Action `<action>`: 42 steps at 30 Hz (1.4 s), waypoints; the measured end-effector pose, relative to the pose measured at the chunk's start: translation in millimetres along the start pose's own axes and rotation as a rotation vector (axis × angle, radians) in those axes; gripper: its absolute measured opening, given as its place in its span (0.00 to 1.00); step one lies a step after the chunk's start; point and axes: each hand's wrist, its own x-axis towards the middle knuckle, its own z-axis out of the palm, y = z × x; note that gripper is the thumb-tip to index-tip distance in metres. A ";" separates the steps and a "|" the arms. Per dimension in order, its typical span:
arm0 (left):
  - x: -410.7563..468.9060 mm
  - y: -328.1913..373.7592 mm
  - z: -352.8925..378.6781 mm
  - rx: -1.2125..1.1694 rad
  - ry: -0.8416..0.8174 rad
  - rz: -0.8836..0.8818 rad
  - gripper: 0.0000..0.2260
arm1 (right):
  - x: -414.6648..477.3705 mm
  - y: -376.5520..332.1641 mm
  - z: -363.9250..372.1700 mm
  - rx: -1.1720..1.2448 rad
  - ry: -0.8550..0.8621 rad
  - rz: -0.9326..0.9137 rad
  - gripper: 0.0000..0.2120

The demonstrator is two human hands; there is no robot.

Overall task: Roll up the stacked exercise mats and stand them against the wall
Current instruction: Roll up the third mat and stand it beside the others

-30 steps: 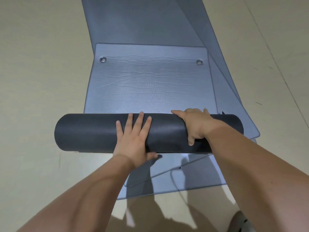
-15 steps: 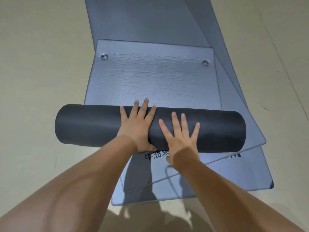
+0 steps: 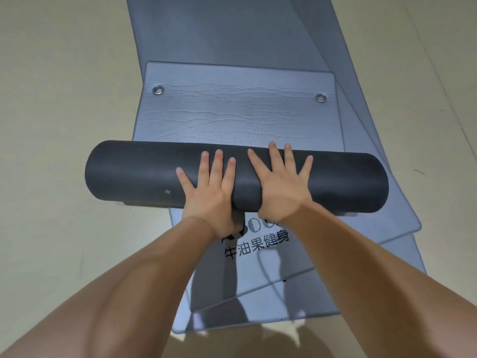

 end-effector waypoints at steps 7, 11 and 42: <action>50.3 -9.8 -30.7 -0.005 -0.035 0.001 0.70 | 9.4 5.1 21.8 -0.124 0.154 0.067 0.70; 64.7 -12.1 -35.2 -0.004 0.060 0.037 0.65 | 33.8 11.8 3.5 -0.130 0.142 0.062 0.68; -50.4 26.2 -22.9 -0.009 -0.024 0.099 0.32 | -92.3 18.7 15.5 -0.020 0.003 -0.094 0.53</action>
